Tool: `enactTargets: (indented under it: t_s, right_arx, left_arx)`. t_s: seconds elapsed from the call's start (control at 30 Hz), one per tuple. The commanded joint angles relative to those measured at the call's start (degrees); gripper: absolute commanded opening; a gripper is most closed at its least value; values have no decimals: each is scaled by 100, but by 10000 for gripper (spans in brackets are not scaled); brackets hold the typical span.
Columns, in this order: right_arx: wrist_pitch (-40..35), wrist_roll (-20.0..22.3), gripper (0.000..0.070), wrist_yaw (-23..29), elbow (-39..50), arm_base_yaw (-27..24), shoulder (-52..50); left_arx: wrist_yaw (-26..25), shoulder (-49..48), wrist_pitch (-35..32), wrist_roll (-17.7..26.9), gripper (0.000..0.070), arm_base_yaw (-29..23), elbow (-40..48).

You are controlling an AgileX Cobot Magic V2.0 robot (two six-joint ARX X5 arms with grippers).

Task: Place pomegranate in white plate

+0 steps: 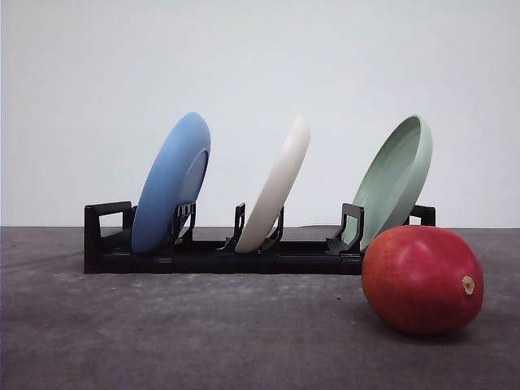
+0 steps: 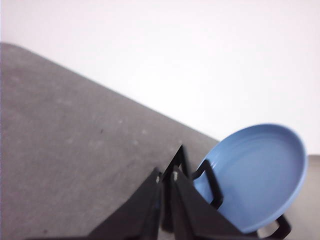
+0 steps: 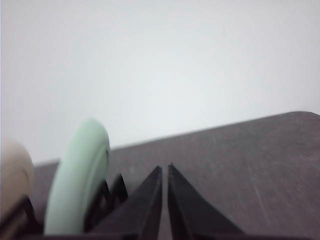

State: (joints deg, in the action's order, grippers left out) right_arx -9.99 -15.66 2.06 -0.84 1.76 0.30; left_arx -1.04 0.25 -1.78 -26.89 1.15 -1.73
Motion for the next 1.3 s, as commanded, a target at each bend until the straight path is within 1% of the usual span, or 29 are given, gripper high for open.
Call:
enactTargets:
  t_s: [0.0,0.07,0.13,0.2,0.27,0.37,0.47,0.53,0.63,0.73,0.83,0.93,1.03,1.13,1.2,1.27]
  right_arx:
    - [-215,-484,4,3,-6,-7,-9]
    - [-224,-786,4,-131,-76,-7,-9]
    - [-75,-1089,4,-417,-192,-7,-7]
    - [274,-1401,4,-699,-390,-7,-4]
    - [696,-1592,4,-887,-632,-7,-4]
    - [1387,-1657,4,-986,-1097,-7,-2]
    - [2022,-1608,4,-984,-1609,-7,52]
    - [2394,-1407,4,-1031,-1942,-7,166]
    - [2824,-1036,4,-1311,-2366,-7,464]
    - [3208,-672,4,-1547,-2730,-7,876]
    - [3549,-203,4,-1751,-3045,-7,1358]
    - [3814,205,4,-1926,-3264,-7,1843]
    - [3940,469,4,-2165,-3377,-4,2317]
    - [3923,599,4,-2302,-3381,119,2672]
    - [3924,763,4,-2246,-3381,314,2822]
    - [3922,923,4,-2073,-3381,577,2893]
  left_arx:
    - [0,-9,-115,-98,12,-2,-187]
    - [2,-6,-70,-241,12,-2,-363]
    - [4,9,88,-357,12,-2,-585]
    - [2,50,404,-381,12,-2,-873]
    - [2,128,810,-376,12,-2,-1192]
    - [-5,357,1492,-248,12,-2,-1728]
    - [-60,682,2080,62,12,-2,-2251]
    - [-70,950,2446,305,12,-2,-2600]
    - [-137,1407,2972,590,12,-2,-3113]
    - [-350,1886,3411,917,12,0,-3578]
    - [-691,2348,3705,1202,11,0,-3947]
    - [-1091,2743,3832,1363,11,0,-4181]
    - [-1415,3109,3831,1566,11,14,-4316]
    - [-1431,3418,3775,1678,12,222,-4377]
    - [-1408,3567,3673,1798,12,459,-4377]
    - [-1383,3697,3557,1971,12,728,-4377]
